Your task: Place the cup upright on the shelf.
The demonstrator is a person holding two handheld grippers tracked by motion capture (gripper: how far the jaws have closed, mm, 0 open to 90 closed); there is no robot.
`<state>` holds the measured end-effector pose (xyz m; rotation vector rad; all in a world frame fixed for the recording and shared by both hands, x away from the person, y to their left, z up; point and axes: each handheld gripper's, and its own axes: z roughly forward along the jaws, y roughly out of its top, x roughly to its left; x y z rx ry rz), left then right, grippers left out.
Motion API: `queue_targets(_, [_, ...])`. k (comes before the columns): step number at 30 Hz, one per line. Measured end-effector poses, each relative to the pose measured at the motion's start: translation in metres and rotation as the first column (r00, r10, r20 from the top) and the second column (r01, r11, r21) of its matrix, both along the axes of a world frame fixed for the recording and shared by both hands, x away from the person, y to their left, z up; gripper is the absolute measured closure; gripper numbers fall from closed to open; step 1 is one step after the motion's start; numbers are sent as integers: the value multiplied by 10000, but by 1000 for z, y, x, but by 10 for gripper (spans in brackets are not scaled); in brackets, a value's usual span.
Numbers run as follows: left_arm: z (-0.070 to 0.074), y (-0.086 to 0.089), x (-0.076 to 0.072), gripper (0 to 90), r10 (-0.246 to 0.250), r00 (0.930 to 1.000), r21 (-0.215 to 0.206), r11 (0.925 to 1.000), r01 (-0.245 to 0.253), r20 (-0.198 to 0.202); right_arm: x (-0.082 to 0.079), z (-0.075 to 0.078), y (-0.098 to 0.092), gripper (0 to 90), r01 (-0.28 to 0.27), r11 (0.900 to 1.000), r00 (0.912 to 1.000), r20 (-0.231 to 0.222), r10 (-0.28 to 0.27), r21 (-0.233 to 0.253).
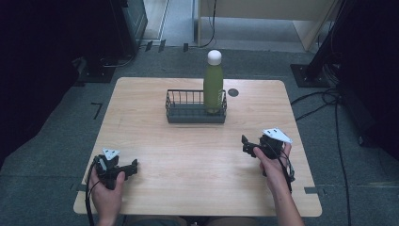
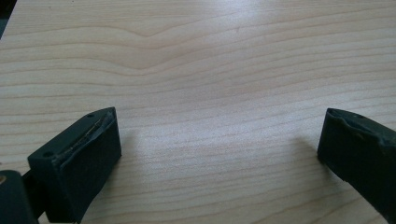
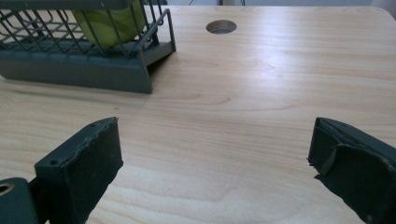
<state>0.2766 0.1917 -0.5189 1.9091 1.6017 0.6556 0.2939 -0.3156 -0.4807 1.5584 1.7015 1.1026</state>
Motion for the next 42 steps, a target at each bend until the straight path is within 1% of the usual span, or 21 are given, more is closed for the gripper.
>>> queue_targets(1, [0,0,0,0,2,10000,-2,10000,-2,-3,-4,-2,-2,39,93,9999,9999,-39,-93,-109])
queue_targets(3, [0,0,0,0,0,10000,-3,10000,0,2,-8,-4,-5,39,155,9997,9999,-66,-156,-167])
queue_targets(4, [0,0,0,0,0,10000,-3,10000,0,2,-8,-4,-5,39,155,9997,9999,-66,-156,-167])
queue_targets(8, [0,0,0,0,2,10000,-2,10000,-2,1,-20,-12,-14,42,350,9992,9993,-157,-353,-197])
queue_targets(10, [0,0,0,0,-1,10000,0,10000,1,-1,-22,-13,-16,42,390,9990,9990,-211,-395,-200])
queue_targets(13, [0,0,0,0,3,10000,-1,10000,-3,-1,-32,-19,-24,42,519,9982,9980,-348,-530,-317])
queue_targets(15, [0,0,0,0,-2,10000,2,10000,2,0,-35,-20,-26,42,570,9978,9976,-366,-583,-350])
queue_targets(16, [0,0,0,0,1,10000,-4,10000,-1,6,-40,-22,-31,42,696,9969,9965,-440,-712,-371])
queue_targets(17, [0,0,0,0,1,10000,-4,10000,-1,6,-40,-22,-31,42,696,9969,9965,-440,-712,-371])
queue_targets(18, [0,-1,0,0,-8,10000,-7,10000,8,0,-45,-24,-35,42,762,9960,9955,-520,-786,-471])
queue_targets(25, [0,-1,0,0,-13,10000,-5,10000,13,3,-60,-33,-46,42,959,9938,9920,-765,-1000,-563])
queue_targets(26, [0,-1,0,0,-13,10000,-5,10000,13,3,-60,-33,-46,42,959,9938,9920,-765,-1000,-563])
queue_targets(28, [0,-1,0,0,-14,10000,-7,10000,14,4,-65,-37,-50,42,1030,9930,9902,-890,-1079,-587])
queue_targets(29, [0,-1,0,0,-12,10000,-6,10000,12,5,-65,-37,-50,42,1030,9930,9902,-890,-1079,-587])
queue_targets(32, [0,-1,0,0,-17,10000,-4,10000,17,4,-73,-43,-53,44,1136,9908,9860,-1139,-1215,-735])
queue_targets(34, [0,-1,0,0,-12,10000,-7,10000,12,6,-74,-43,-54,44,1160,9909,9857,-1151,-1234,-686])
queue_targets(35, [0,-1,0,0,-16,10000,-6,10000,16,9,-78,-43,-56,44,1210,9898,9859,-1066,-1286,-755])
queue_targets(38, [0,-1,0,0,-14,10000,-8,10000,14,11,-81,-43,-58,44,1215,9894,9853,-1113,-1299,-792])
queue_targets(40, [0,-1,0,0,-16,10000,-5,10000,16,14,-85,-44,-60,42,1186,9873,9832,-1267,-1317,-1056])
queue_targets(41, [0,-1,0,0,-16,10000,-5,10000,16,14,-85,-44,-60,42,1186,9873,9832,-1267,-1317,-1056])
queue_targets(42, [0,-1,0,0,-13,10000,-6,10000,13,11,-87,-44,-61,41,1162,9876,9811,-1427,-1306,-1051])
